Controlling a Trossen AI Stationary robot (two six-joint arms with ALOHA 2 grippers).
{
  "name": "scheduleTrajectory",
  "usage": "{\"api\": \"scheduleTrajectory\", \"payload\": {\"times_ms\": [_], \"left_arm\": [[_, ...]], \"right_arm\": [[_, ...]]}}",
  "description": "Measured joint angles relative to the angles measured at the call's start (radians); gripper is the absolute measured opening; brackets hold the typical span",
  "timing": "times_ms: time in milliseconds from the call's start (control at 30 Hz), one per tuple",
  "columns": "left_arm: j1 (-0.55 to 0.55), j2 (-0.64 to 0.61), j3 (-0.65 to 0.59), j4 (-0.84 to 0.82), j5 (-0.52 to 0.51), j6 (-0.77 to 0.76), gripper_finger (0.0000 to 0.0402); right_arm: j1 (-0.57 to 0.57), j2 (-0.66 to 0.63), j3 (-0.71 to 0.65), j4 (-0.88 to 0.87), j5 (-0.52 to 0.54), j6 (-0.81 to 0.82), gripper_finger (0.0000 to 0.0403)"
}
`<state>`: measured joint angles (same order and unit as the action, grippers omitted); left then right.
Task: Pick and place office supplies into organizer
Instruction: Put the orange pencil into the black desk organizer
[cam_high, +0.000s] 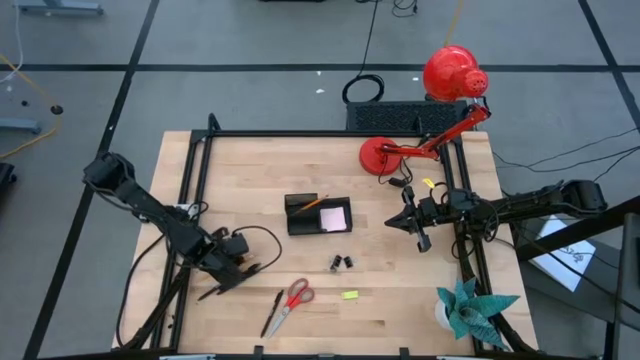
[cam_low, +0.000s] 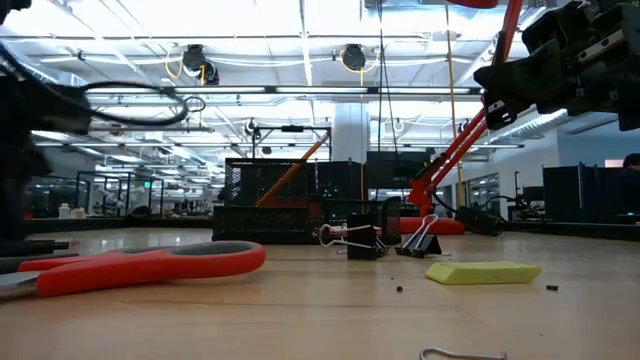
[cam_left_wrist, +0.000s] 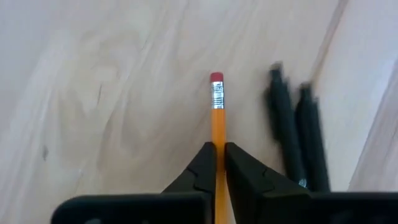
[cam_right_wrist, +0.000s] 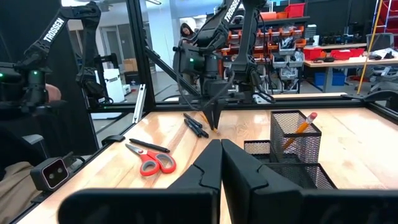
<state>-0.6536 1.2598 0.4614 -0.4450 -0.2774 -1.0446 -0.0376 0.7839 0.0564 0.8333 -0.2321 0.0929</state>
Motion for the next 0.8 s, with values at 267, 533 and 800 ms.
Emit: {"api": "scheduleTrajectory", "payload": {"times_ms": [267,533,800], "left_arm": [[0.027,-0.095,0.001,0.111,-0.181,0.169,0.0005],[0.071,-0.249,0.004,0.326,-0.265,0.447,0.0003],[0.152,-0.282,0.005,0.103,-0.175,0.394,0.0040]], "right_arm": [[0.000,0.000,0.000,0.000,0.000,0.000,0.0000],[0.000,0.000,0.000,-0.002,0.003,-0.001,0.0000],[0.000,0.000,0.000,-0.007,0.003,-0.002,0.0000]]}}
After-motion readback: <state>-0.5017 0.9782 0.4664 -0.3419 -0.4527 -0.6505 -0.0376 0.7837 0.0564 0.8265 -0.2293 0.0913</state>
